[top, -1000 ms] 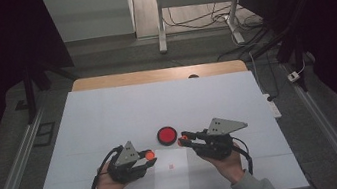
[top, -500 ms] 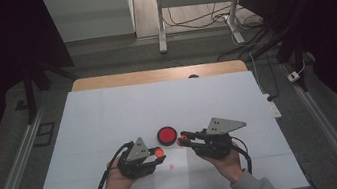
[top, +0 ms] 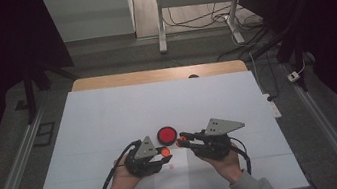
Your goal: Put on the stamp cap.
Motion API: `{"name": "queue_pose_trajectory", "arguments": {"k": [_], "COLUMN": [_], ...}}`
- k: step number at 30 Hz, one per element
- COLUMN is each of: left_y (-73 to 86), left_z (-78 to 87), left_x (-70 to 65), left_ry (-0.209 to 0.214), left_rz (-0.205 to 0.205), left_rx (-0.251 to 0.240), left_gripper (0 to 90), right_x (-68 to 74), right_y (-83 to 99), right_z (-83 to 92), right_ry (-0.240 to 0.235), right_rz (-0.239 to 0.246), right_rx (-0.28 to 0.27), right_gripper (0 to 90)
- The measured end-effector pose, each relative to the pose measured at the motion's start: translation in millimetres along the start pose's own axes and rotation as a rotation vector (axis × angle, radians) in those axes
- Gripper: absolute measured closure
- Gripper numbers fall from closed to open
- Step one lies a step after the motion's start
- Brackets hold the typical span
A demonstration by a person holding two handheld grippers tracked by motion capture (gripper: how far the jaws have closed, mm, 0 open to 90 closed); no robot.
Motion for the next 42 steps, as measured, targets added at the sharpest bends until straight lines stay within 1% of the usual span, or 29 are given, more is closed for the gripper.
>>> {"name": "queue_pose_trajectory", "arguments": {"k": [4, 7, 12, 14, 18, 22, 24, 27, 34, 42], "left_y": [-3.2, -4.4, -9.7, -12.6, -16.6, -16.3, -16.2, -16.5, -17.5, -19.2], "left_z": [-6.5, -8.4, -11.0, -12.4, -18.3, -20.8, -21.5, -21.9, -24.3, -24.7], "left_x": [1.1, 1.1, 2.8, 2.4, 0.4, 0.1, 0.2, 0.6, 1.1, -0.5], "left_ry": [0.008, 0.008, 0.005, 0.007, 0.023, 0.03, 0.029, 0.032, 0.031, 0.027], "left_rz": [-0.004, -0.003, -0.019, -0.018, -0.029, -0.023, -0.024, -0.013, -0.017, -0.021], "left_rx": [0.009, 0.011, 0.028, 0.021, 0.021, 0.015, 0.017, 0.005, 0.002, -0.007], "left_gripper": [63.4, 63.4, 63.4, 63.4, 63.4, 63.4, 63.4, 63.4, 63.4, 63.5], "right_x": [-0.5, -0.3, 0.5, 0.6, 0.3, 0.2, 0.6, 1.4, 4.4, 3.8], "right_y": [0.1, 0.0, -1.3, -1.3, -1.3, -1.4, -1.5, -1.5, -0.5, 3.1], "right_z": [0.4, 0.5, 1.7, 1.7, 1.7, 1.9, 1.5, 0.8, -2.3, -5.7], "right_ry": [0.001, 0.001, 0.003, 0.004, 0.006, 0.008, 0.007, 0.004, -0.005, -0.01], "right_rz": [-0.001, 0.001, 0.007, 0.008, 0.008, 0.007, 0.009, 0.012, 0.016, 0.011], "right_rx": [-0.001, 0.0, -0.004, -0.005, -0.004, -0.005, -0.004, -0.004, 0.007, 0.022], "right_gripper": [72.1, 72.1, 72.1, 72.1, 72.1, 72.0, 72.0, 72.1, 72.1, 72.1]}}
Point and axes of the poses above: each handheld gripper's, and its own axes: z roughly backward along the jaws, y roughly out of its underside, x roughly to its left, the point moved 1 cm from there along -z, roughly forward along the jaws, and after that the axes turned 2 degrees about y, right-handed, at the moved point
